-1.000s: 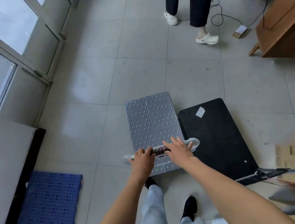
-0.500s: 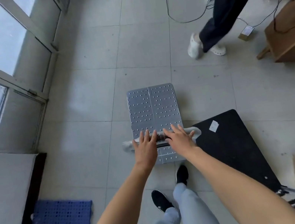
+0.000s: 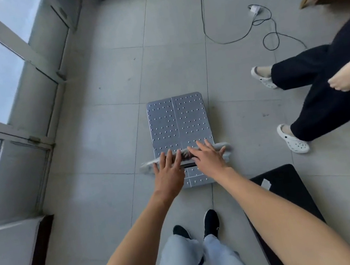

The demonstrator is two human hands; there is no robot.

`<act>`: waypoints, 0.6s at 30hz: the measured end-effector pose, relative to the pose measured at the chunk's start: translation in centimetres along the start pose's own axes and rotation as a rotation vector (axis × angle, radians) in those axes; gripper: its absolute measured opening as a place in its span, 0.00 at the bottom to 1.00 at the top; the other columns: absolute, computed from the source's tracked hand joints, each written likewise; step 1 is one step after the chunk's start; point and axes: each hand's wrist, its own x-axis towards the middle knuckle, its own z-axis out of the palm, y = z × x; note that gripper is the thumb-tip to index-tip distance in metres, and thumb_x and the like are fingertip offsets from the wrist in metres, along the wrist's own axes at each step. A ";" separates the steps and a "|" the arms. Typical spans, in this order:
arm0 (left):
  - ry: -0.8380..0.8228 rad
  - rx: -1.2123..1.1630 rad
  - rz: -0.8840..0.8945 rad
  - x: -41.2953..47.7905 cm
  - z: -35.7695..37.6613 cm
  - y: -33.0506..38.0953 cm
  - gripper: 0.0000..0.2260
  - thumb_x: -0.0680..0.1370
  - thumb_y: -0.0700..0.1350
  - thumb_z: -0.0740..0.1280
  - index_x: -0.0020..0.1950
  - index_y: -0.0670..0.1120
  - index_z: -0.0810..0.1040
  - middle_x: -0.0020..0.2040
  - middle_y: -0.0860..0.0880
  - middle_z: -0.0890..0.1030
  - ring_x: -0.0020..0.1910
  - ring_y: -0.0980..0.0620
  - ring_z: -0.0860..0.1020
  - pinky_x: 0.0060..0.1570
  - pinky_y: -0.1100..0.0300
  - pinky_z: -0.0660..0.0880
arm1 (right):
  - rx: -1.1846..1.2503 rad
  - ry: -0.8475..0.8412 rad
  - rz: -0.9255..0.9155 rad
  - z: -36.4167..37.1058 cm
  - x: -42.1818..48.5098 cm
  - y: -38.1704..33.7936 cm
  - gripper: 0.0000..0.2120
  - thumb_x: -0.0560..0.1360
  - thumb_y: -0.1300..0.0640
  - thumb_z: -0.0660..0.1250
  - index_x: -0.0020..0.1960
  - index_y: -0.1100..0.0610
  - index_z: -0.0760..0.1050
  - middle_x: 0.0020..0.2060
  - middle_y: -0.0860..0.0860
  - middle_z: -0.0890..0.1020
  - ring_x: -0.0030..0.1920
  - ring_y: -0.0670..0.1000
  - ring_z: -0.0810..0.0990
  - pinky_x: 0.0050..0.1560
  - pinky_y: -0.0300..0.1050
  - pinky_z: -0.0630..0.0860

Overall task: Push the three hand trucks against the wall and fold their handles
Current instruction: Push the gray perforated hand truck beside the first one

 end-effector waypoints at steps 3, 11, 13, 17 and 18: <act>-0.013 -0.009 0.006 5.0 -2.7 -0.8 0.31 0.82 0.53 0.56 0.80 0.52 0.44 0.81 0.46 0.47 0.79 0.42 0.44 0.73 0.34 0.51 | -0.014 0.014 0.008 -3.1 4.7 -0.6 0.20 0.82 0.51 0.57 0.74 0.43 0.63 0.78 0.50 0.60 0.79 0.56 0.49 0.66 0.83 0.47; 0.004 -0.007 0.023 17.5 -10.4 -3.5 0.30 0.82 0.51 0.56 0.80 0.53 0.44 0.81 0.46 0.48 0.79 0.41 0.46 0.72 0.31 0.51 | -0.011 0.005 0.043 -11.3 17.1 -3.3 0.21 0.82 0.50 0.58 0.74 0.42 0.63 0.77 0.50 0.61 0.79 0.55 0.51 0.67 0.81 0.49; 0.010 0.015 0.043 20.7 -12.2 -4.4 0.30 0.82 0.52 0.56 0.80 0.53 0.44 0.81 0.46 0.48 0.79 0.41 0.47 0.71 0.31 0.52 | 0.005 -0.001 0.048 -13.5 20.1 -4.0 0.21 0.82 0.51 0.58 0.74 0.42 0.63 0.77 0.50 0.61 0.79 0.55 0.51 0.68 0.81 0.49; -0.003 0.010 0.046 26.9 -16.9 -5.8 0.28 0.83 0.53 0.56 0.80 0.52 0.49 0.80 0.46 0.52 0.78 0.42 0.51 0.71 0.32 0.56 | -0.002 -0.007 0.041 -17.4 25.8 -5.2 0.21 0.82 0.53 0.58 0.74 0.43 0.64 0.76 0.50 0.63 0.78 0.54 0.54 0.67 0.80 0.51; -0.008 0.004 0.047 28.6 -18.0 -6.1 0.27 0.83 0.53 0.56 0.80 0.52 0.50 0.80 0.46 0.53 0.78 0.42 0.51 0.71 0.32 0.56 | -0.002 0.006 0.035 -18.2 27.4 -5.4 0.21 0.82 0.54 0.58 0.74 0.44 0.64 0.76 0.50 0.63 0.78 0.54 0.54 0.67 0.80 0.51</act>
